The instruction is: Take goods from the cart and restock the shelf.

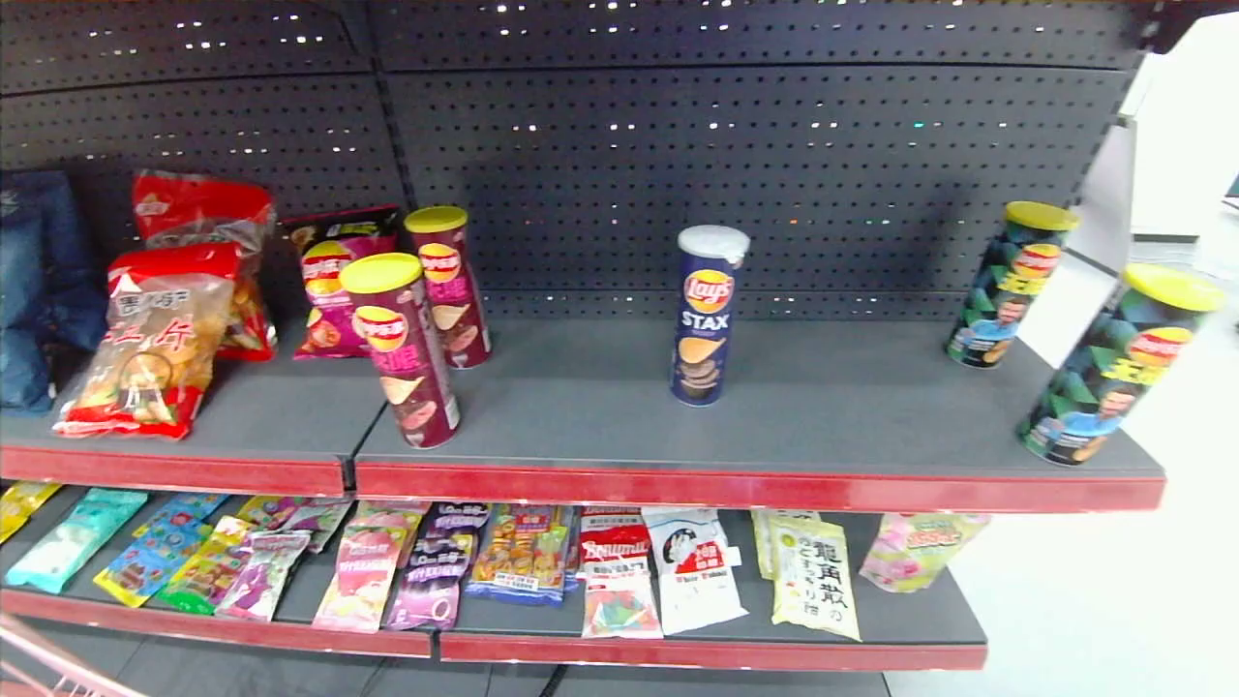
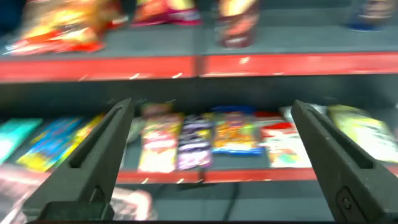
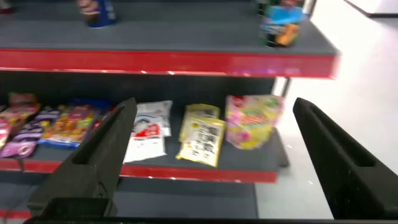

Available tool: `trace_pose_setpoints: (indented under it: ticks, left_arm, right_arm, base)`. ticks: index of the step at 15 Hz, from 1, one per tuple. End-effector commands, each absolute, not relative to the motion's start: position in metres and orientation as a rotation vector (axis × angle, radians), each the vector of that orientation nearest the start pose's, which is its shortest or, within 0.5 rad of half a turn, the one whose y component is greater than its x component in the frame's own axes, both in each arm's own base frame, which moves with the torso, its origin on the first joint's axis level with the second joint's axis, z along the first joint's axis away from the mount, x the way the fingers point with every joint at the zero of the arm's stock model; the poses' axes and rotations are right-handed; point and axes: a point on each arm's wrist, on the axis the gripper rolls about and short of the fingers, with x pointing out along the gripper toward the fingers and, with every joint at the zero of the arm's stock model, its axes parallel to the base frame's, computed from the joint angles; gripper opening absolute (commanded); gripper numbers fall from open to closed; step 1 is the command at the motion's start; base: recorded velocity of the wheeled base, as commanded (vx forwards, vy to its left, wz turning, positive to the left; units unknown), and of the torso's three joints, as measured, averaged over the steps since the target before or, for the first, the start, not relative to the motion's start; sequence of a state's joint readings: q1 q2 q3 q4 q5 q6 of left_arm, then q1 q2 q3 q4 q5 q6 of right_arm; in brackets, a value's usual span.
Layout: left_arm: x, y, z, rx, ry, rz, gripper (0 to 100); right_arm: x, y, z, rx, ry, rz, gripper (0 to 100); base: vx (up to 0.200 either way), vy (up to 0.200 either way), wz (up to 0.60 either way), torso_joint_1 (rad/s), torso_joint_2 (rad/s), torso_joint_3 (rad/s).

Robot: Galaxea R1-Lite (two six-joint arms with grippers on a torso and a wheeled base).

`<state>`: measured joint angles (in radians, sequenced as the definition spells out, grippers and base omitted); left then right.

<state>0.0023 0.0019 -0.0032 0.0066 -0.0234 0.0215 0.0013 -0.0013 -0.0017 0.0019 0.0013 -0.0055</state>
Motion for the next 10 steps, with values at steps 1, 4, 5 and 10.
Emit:
trace_pose_setpoints:
  ticks: [1, 4, 5, 10]
  left_arm:
    - [-0.0229, -0.0006, 0.0757, 0.021, 0.004, -0.020, 100]
    - [-0.0229, -0.0006, 0.0757, 0.021, 0.004, -0.022, 100]
    - [-0.0229, -0.0006, 0.0757, 0.021, 0.004, -0.020, 100]
    - [-0.0229, -0.0006, 0.0757, 0.021, 0.004, -0.020, 100]
  right_arm:
    - [-0.0229, 0.0000, 0.0757, -0.006, 0.000, 0.003, 100]
    - [-0.0229, 0.0000, 0.0757, -0.006, 0.000, 0.003, 100]
    - [-0.0229, 0.0000, 0.0757, -0.008, 0.000, 0.003, 100]
    - [-0.0229, 0.0000, 0.0757, -0.005, 0.000, 0.003, 100]
  base:
    - [0.000, 0.000, 0.60, 0.027, 0.01, -0.007]
    - [0.000, 0.000, 0.60, 0.005, 0.00, 0.004]
    - [0.000, 0.000, 0.60, 0.002, -0.01, 0.007]
    - [0.000, 0.000, 0.36, 0.001, 0.00, 0.001]
